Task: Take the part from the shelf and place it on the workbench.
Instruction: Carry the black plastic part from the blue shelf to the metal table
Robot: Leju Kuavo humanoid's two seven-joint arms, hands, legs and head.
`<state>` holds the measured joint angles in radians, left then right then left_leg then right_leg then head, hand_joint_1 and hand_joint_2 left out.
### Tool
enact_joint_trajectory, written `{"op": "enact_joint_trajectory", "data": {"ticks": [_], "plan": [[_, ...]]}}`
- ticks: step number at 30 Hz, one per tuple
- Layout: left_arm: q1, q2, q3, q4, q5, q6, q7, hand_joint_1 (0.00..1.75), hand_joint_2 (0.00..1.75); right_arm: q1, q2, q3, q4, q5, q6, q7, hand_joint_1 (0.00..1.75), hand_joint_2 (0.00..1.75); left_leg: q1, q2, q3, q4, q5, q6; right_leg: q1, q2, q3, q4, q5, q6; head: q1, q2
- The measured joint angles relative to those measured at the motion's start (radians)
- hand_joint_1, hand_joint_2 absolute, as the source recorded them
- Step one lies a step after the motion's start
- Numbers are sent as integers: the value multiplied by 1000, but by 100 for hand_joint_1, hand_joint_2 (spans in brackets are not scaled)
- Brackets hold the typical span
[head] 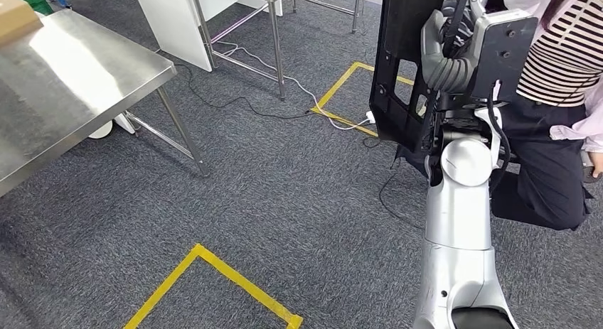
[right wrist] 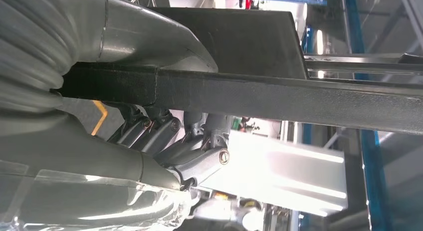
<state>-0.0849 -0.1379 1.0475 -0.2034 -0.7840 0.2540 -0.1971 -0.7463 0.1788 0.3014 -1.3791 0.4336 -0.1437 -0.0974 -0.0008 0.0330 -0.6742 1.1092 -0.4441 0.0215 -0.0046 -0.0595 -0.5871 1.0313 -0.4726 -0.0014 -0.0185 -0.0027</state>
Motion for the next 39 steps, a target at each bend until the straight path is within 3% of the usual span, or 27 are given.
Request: {"op": "enact_joint_trajectory", "data": {"ticks": [2, 4, 6, 7, 9, 11, 12, 14, 16, 17, 19, 20, 22, 24, 26, 27, 28, 29, 31, 33, 35, 36, 37, 39], "plan": [[-2, 1, 0, 0, 0, 0, -2, 0, 175, -9, 1, 0, 6, 0, 1, 0, 175, 175, -11, 22, 35, -70, 15, 11, 4, -14, 1, 0, -4, 4, 0, 0], [-2, 1, 0, 0, -1, 0, -3, 0, 175, -13, 3, 1, 13, 0, 3, 0, 175, 175, -16, 7, 36, -79, 15, 18, 6, -29, 5, -4, -6, 12, 0, 0], [-2, 1, 0, 0, -1, 0, -3, 0, 175, -15, 6, 1, 19, 0, 4, 0, 175, 175, -10, -11, 46, -93, 23, 27, 6, -13, -1, 13, -18, 20, 1, 0], [-2, 0, 0, 0, -1, 0, -3, 0, 175, -16, 6, 1, 21, 1, 4, 0, 175, 175, -6, -19, 51, -100, 28, 32, 5, 8, -16, 46, -33, 21, 2, 0], [-5, 0, 0, 0, -1, -1, -4, 0, 175, -17, 4, 1, 25, 1, 4, 0, 175, 175, -1, -39, 54, -105, 32, 37, 1, 47, -77, 170, -83, 19, 4, 0], [-5, -1, 0, 0, -2, -1, -4, 0, 175, -15, 0, 1, 31, 1, 4, 0, 175, 175, 1, -63, 54, -104, 32, 37, -3, 54, -137, 278, -116, 25, 6, 0], [-4, -1, 0, 0, -2, -2, -4, 0, 175, -14, -1, 0, 34, 1, 4, 0, 175, 175, 1, -75, 55, -104, 31, 37, -5, 55, -145, 285, -110, 32, 6, 0], [-4, -2, 0, 0, -2, -2, -4, 0, 175, -15, -3, 0, 38, 1, 5, 0, 175, 175, 4, -99, 56, -100, 29, 33, -12, 62, -101, 177, -54, 54, 6, 0], [-3, -1, 0, 0, -1, -2, -4, 0, 175, -16, -4, 1, 42, 1, 6, 0, 175, 175, 4, -122, 53, -92, 24, 22, -20, 83, -38, 41, 0, 62, 7, 0], [-3, -1, 0, 0, -2, -2, -5, 0, 175, -16, -4, 1, 44, 1, 7, 0, 175, 175, 4, -130, 50, -89, 22, 16, -21, 89, -22, 8, 11, 58, 7, 0], [0, -1, 0, 0, -2, -5, -8, 0, 175, -16, -4, 1, 51, 2, 8, -1, 175, 175, 6, -142, 46, -89, 22, 4, -18, 82, -14, -4, 14, 40, 6, 0], [2, 0, 0, 0, -3, -7, -9, 0, 175, -16, -3, 1, 55, 2, 8, -2, 175, 175, 8, -140, 44, -88, 21, -1, -18, 76, -13, -5, 16, 33, 6, 0], [4, 0, 0, 0, -6, -10, -11, 0, 175, -18, -2, 1, 60, 3, 8, -4, 175, 175, 8, -102, 27, -51, -3, -12, -22, 64, -9, -9, 17, 20, 2, 0], [2, 1, 0, 0, -5, -11, -11, 0, 175, -19, -2, 1, 64, 3, 8, -5, 175, 175, 9, -54, -26, 61, -59, -21, -21, 50, -5, -10, 14, 9, -2, 0], [1, 2, 0, 0, -1, -12, -12, 0, 175, -18, -4, 1, 70, 3, 9, -5, 175, 175, 13, -41, -88, 177, -101, -26, -19, 34, -3, -10, 11, 4, -3, 0], [1, 2, 0, 0, 0, -12, -12, 0, 175, -17, -4, 1, 73, 3, 9, -5, 175, 175, 14, -39, -100, 192, -96, -27, -18, 26, -2, -10, 10, 3, -3, 0], [1, 2, 0, 0, 1, -12, -12, 0, 175, -17, -4, 1, 77, 4, 9, -5, 175, 175, 14, -36, -90, 166, -73, -27, -18, 18, -1, -10, 8, 2, -3, 0], [1, 3, 0, 0, 1, -12, -12, 0, 175, -16, -4, 1, 80, 4, 10, -5, 175, 175, 14, -28, -61, 105, -37, -25, -18, 10, 2, -10, 6, 3, -3, 0], [0, 4, 0, 0, 1, -12, -12, 0, 175, -17, -4, 1, 84, 5, 10, -5, 175, 175, 8, 12, 7, -30, 16, -18, -13, -4, 8, -9, -1, 8, -3, 0], [-2, 5, 0, 0, 2, -12, -13, 0, 175, -19, -6, 0, 89, 6, 10, -5, 175, 175, 0, 29, 31, -81, 24, -9, -6, -18, 11, -10, -6, 17, -1, 0], [-3, 5, 0, 0, 2, -12, -13, 0, 175, -20, -6, 0, 93, 8, 10, -5, 175, 175, -2, 4, 31, -85, 25, 2, -2, -34, 15, -14, -11, 27, 0, 0], [-3, 4, 0, 0, 2, -12, -14, 0, 175, -20, -6, 0, 94, 8, 10, -5, 175, 175, -1, -6, 36, -89, 27, 8, -3, -31, 16, -9, -17, 31, 1, 0], [-3, 4, 0, 0, 2, -12, -14, 0, 175, -21, -5, 0, 95, 9, 10, -5, 175, 175, 2, -16, 41, -94, 30, 15, -4, -16, 8, 11, -29, 32, 1, 0], [-5, 3, 1, 0, 2, -12, -16, 0, 175, -22, -8, 0, 98, 11, 10, -6, 175, 175, 5, -35, 47, -99, 33, 25, -7, 28, -40, 114, -73, 27, 5, 0]]}}
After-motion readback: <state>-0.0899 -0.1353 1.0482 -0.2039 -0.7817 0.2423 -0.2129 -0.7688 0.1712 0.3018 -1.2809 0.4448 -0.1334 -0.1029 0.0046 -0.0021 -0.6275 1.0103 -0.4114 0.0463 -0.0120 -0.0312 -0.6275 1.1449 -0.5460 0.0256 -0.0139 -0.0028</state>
